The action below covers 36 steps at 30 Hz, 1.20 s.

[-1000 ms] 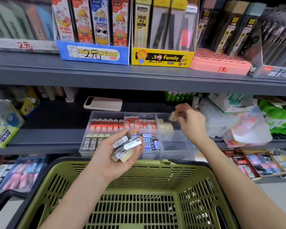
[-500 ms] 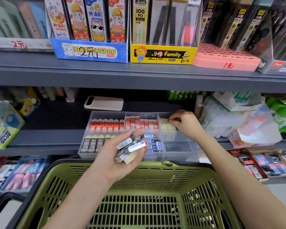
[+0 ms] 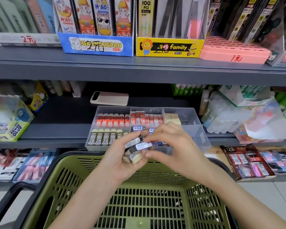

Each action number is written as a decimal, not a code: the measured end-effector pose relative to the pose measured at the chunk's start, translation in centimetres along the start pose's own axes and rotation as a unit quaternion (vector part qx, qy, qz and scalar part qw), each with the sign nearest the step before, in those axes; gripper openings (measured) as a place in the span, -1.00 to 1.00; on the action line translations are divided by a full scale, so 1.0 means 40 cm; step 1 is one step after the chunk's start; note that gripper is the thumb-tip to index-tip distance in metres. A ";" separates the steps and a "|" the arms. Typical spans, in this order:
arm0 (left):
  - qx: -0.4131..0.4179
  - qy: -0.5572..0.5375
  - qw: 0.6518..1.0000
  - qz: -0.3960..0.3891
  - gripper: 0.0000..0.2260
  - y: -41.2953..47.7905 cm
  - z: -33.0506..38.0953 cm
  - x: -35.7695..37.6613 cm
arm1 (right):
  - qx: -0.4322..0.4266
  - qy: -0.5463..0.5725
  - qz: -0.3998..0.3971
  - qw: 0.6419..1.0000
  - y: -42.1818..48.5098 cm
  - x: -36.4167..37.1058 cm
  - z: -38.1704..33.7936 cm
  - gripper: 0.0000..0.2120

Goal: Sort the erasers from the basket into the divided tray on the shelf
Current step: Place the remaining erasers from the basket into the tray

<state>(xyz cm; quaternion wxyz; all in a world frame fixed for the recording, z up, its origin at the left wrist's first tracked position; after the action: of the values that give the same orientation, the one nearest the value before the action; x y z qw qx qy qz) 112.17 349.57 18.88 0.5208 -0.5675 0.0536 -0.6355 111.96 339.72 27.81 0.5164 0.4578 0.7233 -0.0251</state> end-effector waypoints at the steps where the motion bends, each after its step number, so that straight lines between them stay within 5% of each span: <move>1: 0.006 0.020 1.000 0.014 -0.86 -0.005 -0.008 -0.006 | -0.013 -0.018 -0.006 1.000 -0.004 0.006 -0.015 -0.76; 5: 0.041 0.108 0.991 0.063 -0.91 -0.021 -0.053 -0.018 | -0.036 -0.004 -0.058 0.998 -0.042 0.065 -0.061 -0.75; 10: -0.003 0.050 0.996 0.068 -0.87 -0.034 -0.076 -0.031 | 0.148 0.282 -0.025 0.947 -0.077 0.067 0.009 -0.87; 13: -0.009 0.023 0.997 0.070 -0.88 -0.043 -0.061 -0.044 | 0.200 0.363 0.028 0.910 -0.057 0.051 0.051 -0.90; 18: 0.017 0.004 0.996 0.085 -0.85 -0.067 -0.019 -0.097 | 0.205 0.093 -0.033 0.974 0.040 0.065 0.153 -0.80; 24: 0.044 -0.023 0.994 0.095 -0.84 -0.091 0.020 -0.137 | 0.193 0.027 -0.114 0.974 0.110 0.147 0.196 -0.96; 36: 0.047 -0.033 0.996 0.067 -0.80 -0.096 0.042 -0.145 | 0.129 -0.116 -0.050 0.984 0.103 0.144 0.183 -0.86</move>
<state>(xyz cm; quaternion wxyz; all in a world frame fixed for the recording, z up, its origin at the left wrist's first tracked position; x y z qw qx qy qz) 110.07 356.39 18.13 0.5901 -0.5577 0.0444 -0.5820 119.82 342.06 21.78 0.5320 0.4779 0.6707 -0.1966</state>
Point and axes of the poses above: each hand's wrist, its own y-axis towards the middle knuckle, its own x-axis out of the palm, z = x × y, the point moved 8 cm from there along y, towards the middle knuckle, and after that the axes turned 12 degrees about -x, right-handed, at the moved point
